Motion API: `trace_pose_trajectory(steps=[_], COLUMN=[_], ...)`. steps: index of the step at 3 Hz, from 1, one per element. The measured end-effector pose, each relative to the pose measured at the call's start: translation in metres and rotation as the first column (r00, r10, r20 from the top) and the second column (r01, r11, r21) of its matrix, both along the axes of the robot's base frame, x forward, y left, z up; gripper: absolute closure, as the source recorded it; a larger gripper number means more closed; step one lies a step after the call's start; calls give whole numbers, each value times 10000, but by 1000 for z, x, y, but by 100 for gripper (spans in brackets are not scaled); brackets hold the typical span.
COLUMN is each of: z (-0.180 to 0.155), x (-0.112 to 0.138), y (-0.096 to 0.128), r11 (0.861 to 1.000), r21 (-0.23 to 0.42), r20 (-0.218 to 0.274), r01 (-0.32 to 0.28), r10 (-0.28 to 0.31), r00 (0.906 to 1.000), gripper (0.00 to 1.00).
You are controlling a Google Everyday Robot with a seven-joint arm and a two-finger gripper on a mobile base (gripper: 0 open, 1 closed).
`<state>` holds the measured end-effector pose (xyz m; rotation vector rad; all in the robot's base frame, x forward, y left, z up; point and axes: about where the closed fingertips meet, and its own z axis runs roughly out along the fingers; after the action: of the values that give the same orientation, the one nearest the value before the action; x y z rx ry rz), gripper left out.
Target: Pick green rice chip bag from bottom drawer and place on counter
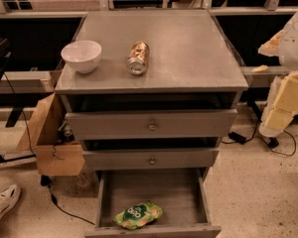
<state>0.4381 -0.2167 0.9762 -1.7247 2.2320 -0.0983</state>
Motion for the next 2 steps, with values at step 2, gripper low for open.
trace_pose_trajectory(steps=[2], z=[-2], x=[-1], y=[1], r11=[9988], r21=[477], r20=[85], r01=[-117], r10=[114], r00=[9999], gripper=[0])
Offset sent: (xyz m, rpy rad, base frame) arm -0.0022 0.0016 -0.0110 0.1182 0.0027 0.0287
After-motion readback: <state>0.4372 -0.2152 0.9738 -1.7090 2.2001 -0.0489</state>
